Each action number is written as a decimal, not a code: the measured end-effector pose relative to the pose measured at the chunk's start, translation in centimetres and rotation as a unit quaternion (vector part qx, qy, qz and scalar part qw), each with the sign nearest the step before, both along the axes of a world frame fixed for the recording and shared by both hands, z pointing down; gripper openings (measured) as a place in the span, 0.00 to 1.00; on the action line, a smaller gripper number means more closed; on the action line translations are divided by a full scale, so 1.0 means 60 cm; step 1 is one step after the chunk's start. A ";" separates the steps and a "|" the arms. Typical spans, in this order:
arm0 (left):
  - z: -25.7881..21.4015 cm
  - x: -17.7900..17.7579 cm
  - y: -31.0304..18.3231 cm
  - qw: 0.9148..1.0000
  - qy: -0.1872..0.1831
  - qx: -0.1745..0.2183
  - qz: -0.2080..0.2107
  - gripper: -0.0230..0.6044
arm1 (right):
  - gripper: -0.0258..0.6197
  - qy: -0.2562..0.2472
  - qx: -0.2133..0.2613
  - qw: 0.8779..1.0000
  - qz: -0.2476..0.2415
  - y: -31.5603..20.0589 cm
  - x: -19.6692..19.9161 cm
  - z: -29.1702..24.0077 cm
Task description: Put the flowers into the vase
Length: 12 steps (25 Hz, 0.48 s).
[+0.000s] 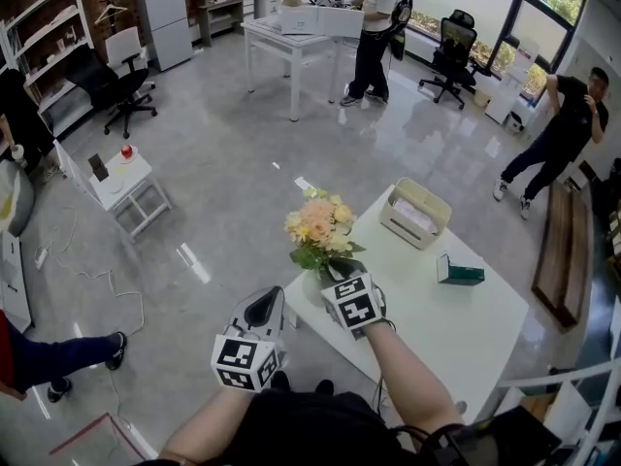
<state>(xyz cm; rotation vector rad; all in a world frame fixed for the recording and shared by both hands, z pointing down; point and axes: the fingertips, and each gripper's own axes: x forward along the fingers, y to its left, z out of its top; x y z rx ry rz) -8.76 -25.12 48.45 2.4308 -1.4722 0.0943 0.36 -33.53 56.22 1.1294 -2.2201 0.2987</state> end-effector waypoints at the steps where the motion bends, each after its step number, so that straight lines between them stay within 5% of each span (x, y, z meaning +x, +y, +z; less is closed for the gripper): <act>1: 0.001 -0.001 0.000 1.000 -0.001 0.000 0.000 0.04 | 0.13 0.003 0.000 1.000 -0.001 0.001 0.000 0.000; 12: 0.003 -0.004 -0.006 1.000 -0.005 0.005 -0.001 0.04 | 0.15 0.032 0.001 0.999 -0.022 0.005 0.001 -0.004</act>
